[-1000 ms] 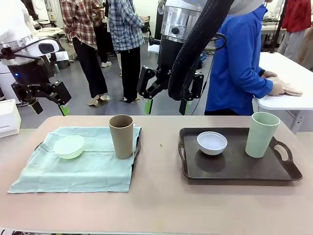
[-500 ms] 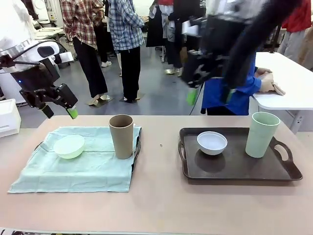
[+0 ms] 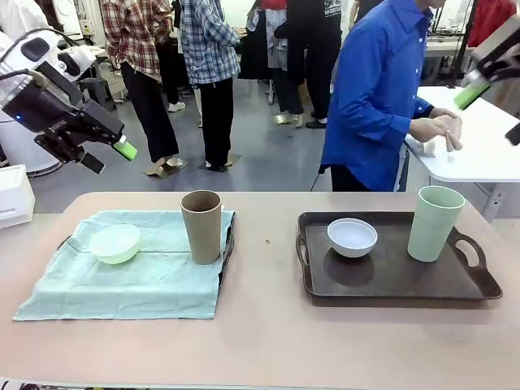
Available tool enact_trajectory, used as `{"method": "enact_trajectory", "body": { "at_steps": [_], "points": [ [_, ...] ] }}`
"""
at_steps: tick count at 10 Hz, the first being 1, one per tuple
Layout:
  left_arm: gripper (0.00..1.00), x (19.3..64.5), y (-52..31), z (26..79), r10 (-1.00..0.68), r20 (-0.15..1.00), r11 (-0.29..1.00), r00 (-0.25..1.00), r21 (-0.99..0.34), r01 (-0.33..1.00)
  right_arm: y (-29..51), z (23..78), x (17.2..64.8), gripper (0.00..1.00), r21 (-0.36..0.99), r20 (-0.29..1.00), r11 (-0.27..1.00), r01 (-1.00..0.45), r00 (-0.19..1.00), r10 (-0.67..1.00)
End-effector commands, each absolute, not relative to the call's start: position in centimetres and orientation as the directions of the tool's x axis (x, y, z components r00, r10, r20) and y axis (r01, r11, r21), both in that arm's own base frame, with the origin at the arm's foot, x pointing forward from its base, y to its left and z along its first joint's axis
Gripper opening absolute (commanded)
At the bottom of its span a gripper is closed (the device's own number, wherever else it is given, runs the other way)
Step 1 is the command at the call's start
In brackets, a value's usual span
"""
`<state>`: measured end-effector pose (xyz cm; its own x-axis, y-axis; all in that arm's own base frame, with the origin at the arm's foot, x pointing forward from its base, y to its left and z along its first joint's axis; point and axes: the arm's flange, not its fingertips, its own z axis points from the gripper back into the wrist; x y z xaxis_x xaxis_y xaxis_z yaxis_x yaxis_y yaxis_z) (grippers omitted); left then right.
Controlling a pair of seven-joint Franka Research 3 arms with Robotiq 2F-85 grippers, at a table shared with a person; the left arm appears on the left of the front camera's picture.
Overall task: Set up a tray with a mat and arrange the tableware.
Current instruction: Pick up the Picnic Bowl and Reusable plastic cup from the Handle tray in front of the human's position and hold them in the air.
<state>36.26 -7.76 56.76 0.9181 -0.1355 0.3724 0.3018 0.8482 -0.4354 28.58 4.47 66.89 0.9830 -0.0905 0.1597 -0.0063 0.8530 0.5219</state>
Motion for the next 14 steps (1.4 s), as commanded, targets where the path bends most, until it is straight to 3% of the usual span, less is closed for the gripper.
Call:
{"method": "enact_trajectory", "body": {
  "at_steps": [1, 4, 6, 11, 14],
  "points": [
    [1.0, 36.6, -7.2, 56.5, -0.121, 0.404, 0.783, 0.907, -0.522, 0.337, 1.4, 67.2, 29.7, 1.0, 0.634, 0.237, 0.773, -0.014, 0.955, -0.178],
    [1.0, 37.0, -3.5, 58.4, 0.057, 0.421, 0.62, 0.905, -0.726, 0.298, -4.0, 68.4, 29.5, 1.0, 0.783, 0.268, 0.622, -0.023, 0.914, -0.304],
    [1.0, 37.1, -0.8, 59.5, 0.127, 0.377, 0.559, 0.918, -0.791, 0.248, -6.7, 67.5, 28.7, 1.0, 0.856, 0.205, 0.516, -0.025, 0.933, -0.296],
    [1.0, 37.2, 3.2, 57.9, 0.171, 0.057, 0.582, 0.984, -0.811, -0.055, -13.0, 60.9, 23.0, 1.0, 0.891, -0.068, 0.427, 0.154, 0.975, -0.211],
    [1.0, 37.5, 6.0, 57.3, 0.217, 0.008, 0.617, 0.976, -0.776, -0.131, -13.2, 58.6, 21.3, 1.0, 0.89, -0.089, 0.426, 0.164, 0.978, -0.191]
  ]
}}
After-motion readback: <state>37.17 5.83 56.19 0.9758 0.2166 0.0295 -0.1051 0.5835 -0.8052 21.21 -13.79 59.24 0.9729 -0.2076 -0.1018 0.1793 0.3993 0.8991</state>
